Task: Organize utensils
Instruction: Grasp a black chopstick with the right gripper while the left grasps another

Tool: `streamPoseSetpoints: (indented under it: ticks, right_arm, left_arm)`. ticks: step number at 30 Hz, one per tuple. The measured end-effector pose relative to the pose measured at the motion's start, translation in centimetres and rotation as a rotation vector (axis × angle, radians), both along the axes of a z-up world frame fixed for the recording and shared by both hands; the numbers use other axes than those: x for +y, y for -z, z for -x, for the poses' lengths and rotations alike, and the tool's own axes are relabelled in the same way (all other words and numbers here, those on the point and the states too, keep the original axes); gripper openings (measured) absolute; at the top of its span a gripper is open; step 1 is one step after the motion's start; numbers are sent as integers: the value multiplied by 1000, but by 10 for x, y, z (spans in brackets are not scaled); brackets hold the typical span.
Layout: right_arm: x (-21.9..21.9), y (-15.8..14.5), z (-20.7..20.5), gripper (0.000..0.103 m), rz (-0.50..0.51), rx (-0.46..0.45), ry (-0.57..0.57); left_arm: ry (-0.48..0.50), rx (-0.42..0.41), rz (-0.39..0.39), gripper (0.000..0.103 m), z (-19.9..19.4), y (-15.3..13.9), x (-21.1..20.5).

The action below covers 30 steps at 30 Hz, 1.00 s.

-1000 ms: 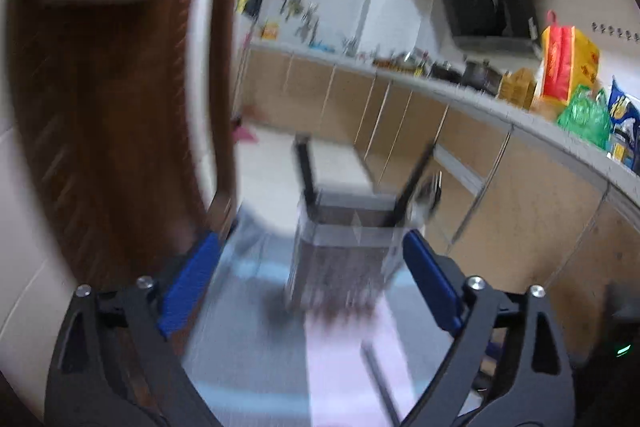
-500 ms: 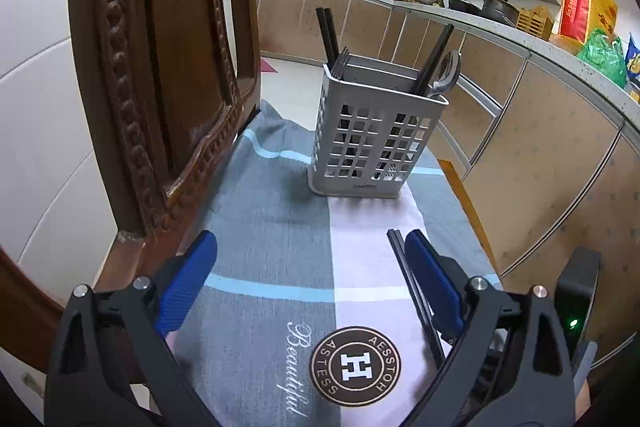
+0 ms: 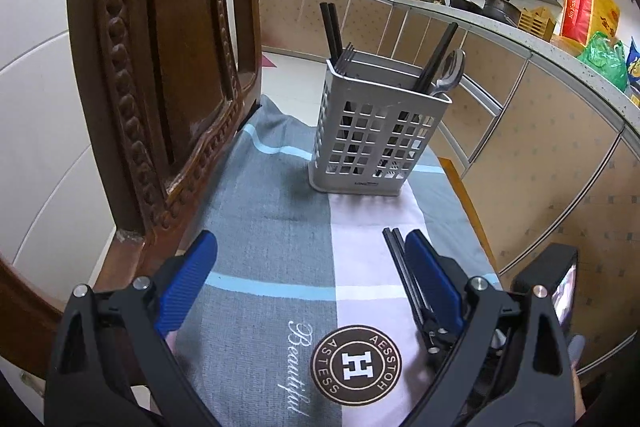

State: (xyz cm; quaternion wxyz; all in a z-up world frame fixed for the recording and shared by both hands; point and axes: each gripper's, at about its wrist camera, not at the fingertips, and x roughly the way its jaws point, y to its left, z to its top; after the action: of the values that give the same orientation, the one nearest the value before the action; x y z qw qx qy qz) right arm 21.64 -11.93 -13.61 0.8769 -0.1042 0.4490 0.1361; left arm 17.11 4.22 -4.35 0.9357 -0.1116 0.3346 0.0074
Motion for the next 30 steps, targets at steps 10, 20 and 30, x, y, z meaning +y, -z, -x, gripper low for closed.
streamPoseSetpoints:
  ticks: [10, 20, 30]
  right_arm:
    - [29, -1, 14, 43, 18, -6, -46]
    - [2, -11, 4, 43, -97, 29, 1]
    - [-5, -27, -12, 43, -101, -9, -7]
  left_arm:
    - [-6, 8, 6, 94, -4, 1, 4]
    - [4, 99, -17, 94, -15, 21, -4]
    - [33, 242, -20, 94, -59, 56, -36]
